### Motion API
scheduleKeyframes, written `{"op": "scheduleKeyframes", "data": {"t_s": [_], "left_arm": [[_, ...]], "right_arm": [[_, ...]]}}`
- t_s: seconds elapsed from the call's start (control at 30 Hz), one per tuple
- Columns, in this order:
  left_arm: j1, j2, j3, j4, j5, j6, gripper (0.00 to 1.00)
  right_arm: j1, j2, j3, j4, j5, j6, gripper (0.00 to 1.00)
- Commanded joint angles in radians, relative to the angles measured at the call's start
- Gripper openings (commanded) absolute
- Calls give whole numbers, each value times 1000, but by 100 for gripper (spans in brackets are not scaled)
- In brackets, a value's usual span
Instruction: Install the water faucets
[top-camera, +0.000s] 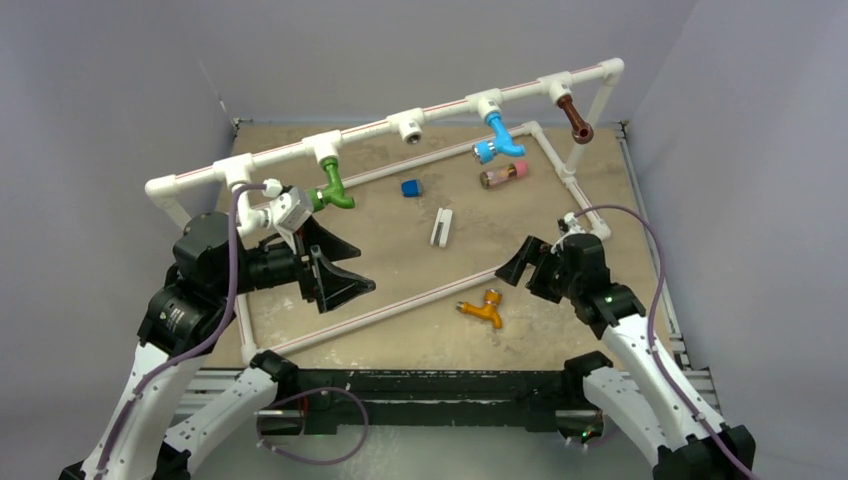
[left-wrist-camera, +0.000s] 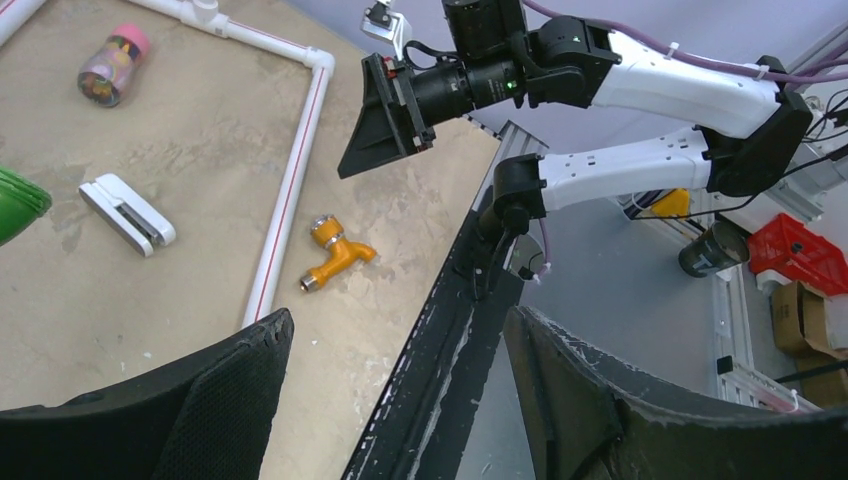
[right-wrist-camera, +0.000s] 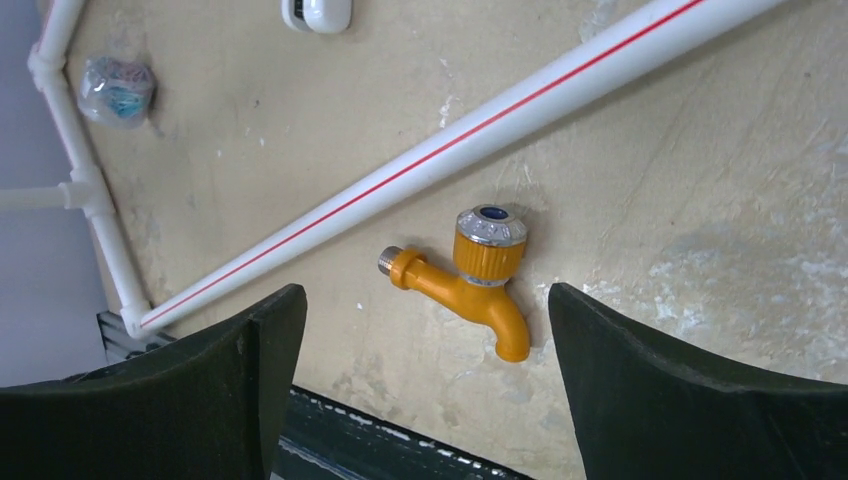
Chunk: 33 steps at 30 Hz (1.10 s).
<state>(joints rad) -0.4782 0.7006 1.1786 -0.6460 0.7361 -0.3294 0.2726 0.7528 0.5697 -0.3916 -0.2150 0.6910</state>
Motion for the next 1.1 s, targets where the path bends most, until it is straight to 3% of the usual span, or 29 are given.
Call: {"op": "scheduleKeyframes", "data": {"t_s": [0.0, 0.3, 0.37, 0.7, 1.07], "left_arm": [[1, 1, -10, 22, -9, 10, 76], [1, 1, -13, -21, -56, 34, 76], [1, 5, -11, -28, -62, 39, 76], [1, 19, -5, -78, -108, 56, 76], [1, 39, 3, -98, -112, 55, 76]], "right_arm": [[56, 11, 8, -46, 140, 91, 91], [273, 127, -39, 41, 227, 158, 89], [311, 167, -41, 59, 267, 244, 87], [396, 304, -44, 87, 406, 314, 77], [504, 450, 15, 62, 577, 397, 76]]}}
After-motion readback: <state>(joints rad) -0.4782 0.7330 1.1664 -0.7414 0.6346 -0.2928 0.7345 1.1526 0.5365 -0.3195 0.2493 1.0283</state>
